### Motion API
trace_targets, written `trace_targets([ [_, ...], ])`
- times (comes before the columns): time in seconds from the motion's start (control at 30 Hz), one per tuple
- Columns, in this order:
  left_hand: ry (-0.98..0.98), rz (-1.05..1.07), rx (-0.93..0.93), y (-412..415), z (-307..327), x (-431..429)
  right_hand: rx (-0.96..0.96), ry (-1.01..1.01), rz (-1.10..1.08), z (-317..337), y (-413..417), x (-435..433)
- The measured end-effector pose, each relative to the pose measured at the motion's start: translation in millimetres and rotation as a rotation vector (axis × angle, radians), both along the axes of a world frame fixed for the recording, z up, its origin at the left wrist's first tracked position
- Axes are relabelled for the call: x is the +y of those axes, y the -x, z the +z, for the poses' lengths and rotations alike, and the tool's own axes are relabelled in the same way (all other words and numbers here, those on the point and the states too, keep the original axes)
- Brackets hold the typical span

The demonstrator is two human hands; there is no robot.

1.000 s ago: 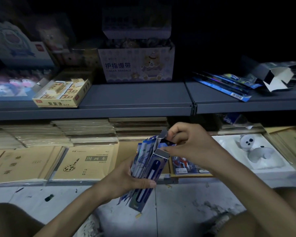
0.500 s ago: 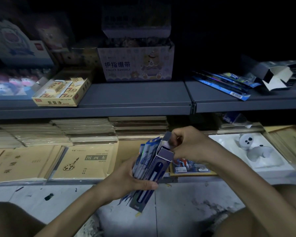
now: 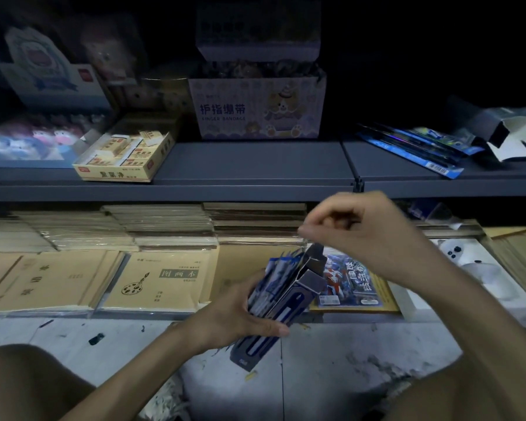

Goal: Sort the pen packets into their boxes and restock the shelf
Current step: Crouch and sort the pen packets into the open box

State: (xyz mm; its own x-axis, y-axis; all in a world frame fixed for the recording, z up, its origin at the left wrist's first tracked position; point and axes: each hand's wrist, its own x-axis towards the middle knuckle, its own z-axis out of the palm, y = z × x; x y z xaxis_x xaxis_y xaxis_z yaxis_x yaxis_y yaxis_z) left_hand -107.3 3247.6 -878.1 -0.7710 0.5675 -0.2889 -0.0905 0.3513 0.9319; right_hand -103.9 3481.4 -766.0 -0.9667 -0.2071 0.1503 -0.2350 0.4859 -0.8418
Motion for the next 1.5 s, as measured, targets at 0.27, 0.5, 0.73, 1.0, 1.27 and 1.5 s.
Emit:
trace_targets([
  [0.27, 0.037, -0.050, 0.005, 1, -4, 2, 0.058, -0.469, 0.128, -23, -2, -25],
  [0.5, 0.028, -0.041, 0.004, 2, -5, 0, 0.102, -0.350, 0.079, -20, -1, -25],
  [0.73, -0.004, -0.002, -0.029, 4, -3, -2, 0.239, -0.151, -0.077, -1, -3, -11],
  [1.0, -0.013, 0.062, -0.022, 5, -1, -1, 0.396, -0.064, -0.366, -6, -6, -15],
  [1.27, -0.073, 0.125, -0.083, 2, 1, -4, 0.128, 0.596, -0.480, 11, 0, 8],
  [1.5, -0.135, 0.205, -0.106, 6, 1, -9, 0.158, 0.591, -0.518, 11, 1, 42],
])
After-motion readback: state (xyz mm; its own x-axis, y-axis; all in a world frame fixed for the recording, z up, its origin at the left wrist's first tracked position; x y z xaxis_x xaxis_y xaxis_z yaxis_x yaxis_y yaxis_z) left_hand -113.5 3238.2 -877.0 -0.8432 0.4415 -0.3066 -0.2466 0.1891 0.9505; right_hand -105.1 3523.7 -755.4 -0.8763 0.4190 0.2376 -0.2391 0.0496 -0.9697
